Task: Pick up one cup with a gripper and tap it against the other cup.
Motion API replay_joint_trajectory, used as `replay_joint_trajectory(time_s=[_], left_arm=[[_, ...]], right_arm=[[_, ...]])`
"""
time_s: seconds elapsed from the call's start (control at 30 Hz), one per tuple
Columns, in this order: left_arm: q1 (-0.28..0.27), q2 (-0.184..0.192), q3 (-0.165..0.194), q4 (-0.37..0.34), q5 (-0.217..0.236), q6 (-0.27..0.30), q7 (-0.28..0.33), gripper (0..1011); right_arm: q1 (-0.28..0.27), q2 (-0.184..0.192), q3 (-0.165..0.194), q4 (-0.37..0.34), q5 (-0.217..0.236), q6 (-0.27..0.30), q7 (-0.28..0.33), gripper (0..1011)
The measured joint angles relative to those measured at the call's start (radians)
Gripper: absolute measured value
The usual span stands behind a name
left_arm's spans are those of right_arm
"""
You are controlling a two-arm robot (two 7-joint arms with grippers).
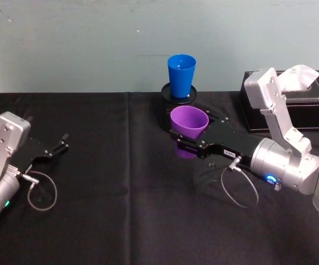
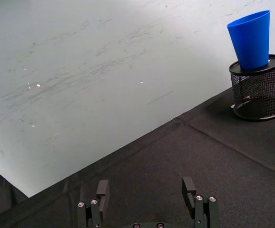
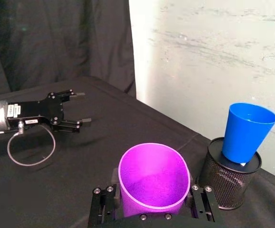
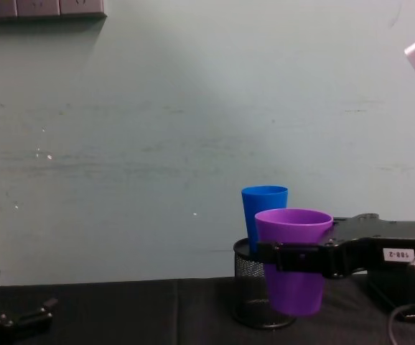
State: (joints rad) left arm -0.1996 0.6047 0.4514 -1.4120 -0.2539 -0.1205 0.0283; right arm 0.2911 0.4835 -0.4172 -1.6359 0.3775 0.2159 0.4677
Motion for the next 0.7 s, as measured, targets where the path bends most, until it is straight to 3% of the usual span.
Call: replay_joint_trajectory(time_s=[0.7], left_arm=[[0.0,0.0,0.0,0.0,0.0,0.0,0.0,1000]], right_arm=[[-0.001,-0.002,0.002,0.001,-0.002,0.0,0.001,723]])
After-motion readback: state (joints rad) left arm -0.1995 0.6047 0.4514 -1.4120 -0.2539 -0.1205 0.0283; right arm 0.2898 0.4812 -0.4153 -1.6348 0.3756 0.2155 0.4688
